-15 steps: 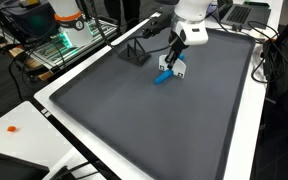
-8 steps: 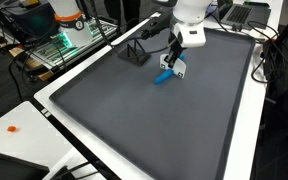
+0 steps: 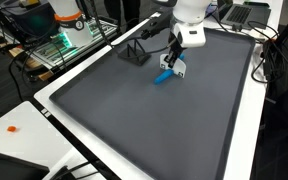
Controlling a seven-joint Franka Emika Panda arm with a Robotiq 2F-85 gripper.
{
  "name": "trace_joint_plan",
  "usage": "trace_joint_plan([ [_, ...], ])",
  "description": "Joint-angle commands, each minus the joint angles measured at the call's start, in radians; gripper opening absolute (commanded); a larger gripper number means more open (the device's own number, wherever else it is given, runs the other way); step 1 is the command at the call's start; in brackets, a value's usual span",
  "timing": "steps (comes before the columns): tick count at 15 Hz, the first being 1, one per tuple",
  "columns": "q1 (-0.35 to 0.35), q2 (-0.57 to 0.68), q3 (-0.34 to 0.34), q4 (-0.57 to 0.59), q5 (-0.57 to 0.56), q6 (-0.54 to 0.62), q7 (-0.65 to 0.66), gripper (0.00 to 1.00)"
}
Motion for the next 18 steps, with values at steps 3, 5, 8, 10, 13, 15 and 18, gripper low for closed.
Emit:
trace_joint_plan([
  [3, 0.002, -0.051, -0.007, -0.025, -0.033, -0.022, 0.008, 0.01],
  [5, 0.002, -0.071, -0.011, -0.026, -0.043, -0.028, 0.009, 0.01],
  [8, 0.001, -0.099, -0.019, -0.027, -0.06, -0.033, 0.013, 0.01],
  [10, -0.002, -0.111, -0.024, -0.029, -0.068, -0.033, 0.012, 0.01],
  [13, -0.007, -0.113, -0.032, -0.032, -0.074, -0.027, 0.012, 0.01],
  [15, -0.01, -0.107, -0.036, -0.035, -0.073, -0.021, 0.01, 0.01],
  [18, -0.013, -0.098, -0.041, -0.042, -0.076, -0.011, 0.007, 0.01],
])
